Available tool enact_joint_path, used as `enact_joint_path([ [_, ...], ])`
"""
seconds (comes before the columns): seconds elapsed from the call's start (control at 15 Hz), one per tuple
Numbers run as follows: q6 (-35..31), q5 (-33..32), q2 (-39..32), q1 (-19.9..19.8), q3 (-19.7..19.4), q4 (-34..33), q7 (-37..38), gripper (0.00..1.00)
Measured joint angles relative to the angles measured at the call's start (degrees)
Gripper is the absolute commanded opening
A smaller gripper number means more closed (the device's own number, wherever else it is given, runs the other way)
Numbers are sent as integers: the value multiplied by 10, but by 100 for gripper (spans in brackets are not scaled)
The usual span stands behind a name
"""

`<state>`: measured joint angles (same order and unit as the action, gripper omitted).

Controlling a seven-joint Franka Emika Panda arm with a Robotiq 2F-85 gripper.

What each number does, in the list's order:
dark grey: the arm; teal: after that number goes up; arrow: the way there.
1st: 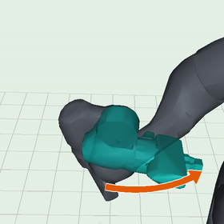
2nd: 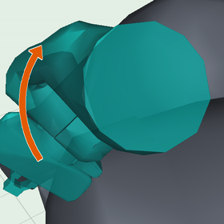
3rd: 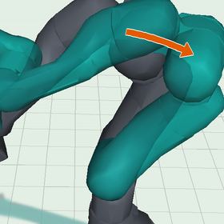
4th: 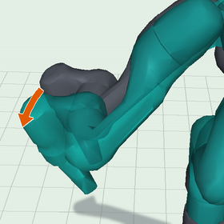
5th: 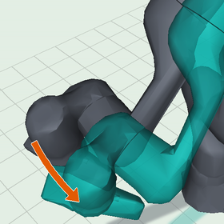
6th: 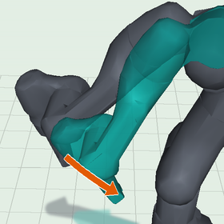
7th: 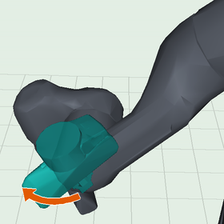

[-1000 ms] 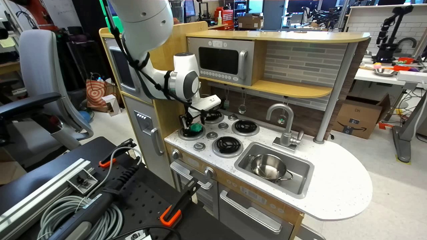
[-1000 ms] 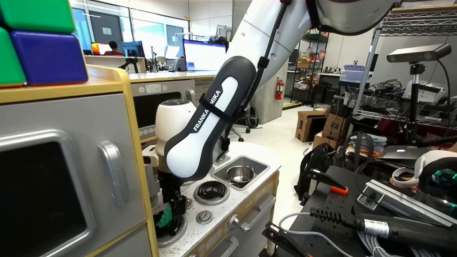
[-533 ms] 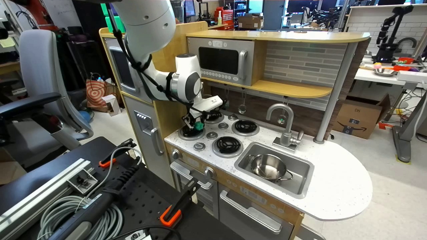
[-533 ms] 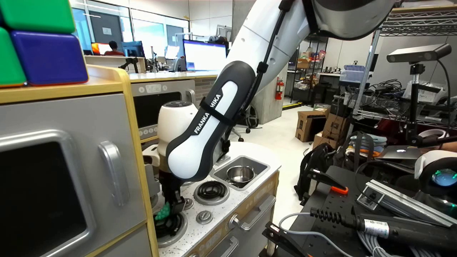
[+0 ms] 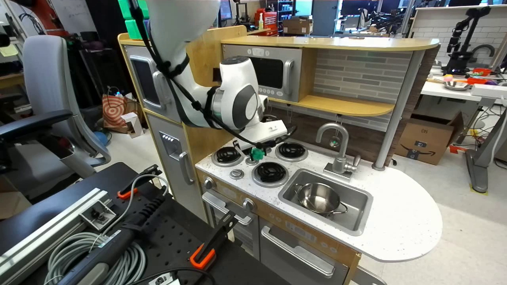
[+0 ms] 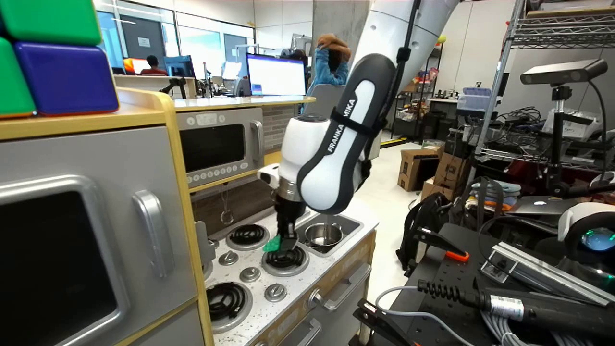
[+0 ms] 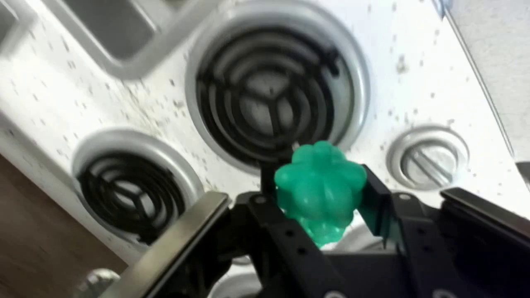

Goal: Get the green fruit toy from the stove and put it in the pot that is in the sink

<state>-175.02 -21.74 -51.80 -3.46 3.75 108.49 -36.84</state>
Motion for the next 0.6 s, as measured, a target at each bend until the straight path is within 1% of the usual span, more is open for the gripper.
enact_joint_path([
  [0.2, -26, 0, 29, -30, -55, 58, 43, 24],
  [0.33, -37, 0, 41, -61, -85, 82, 62, 24],
  [0.47, -39, 0, 47, -105, -103, 90, 76, 24],
  [0.6, -39, 3, 49, -146, -106, 89, 96, 24],
])
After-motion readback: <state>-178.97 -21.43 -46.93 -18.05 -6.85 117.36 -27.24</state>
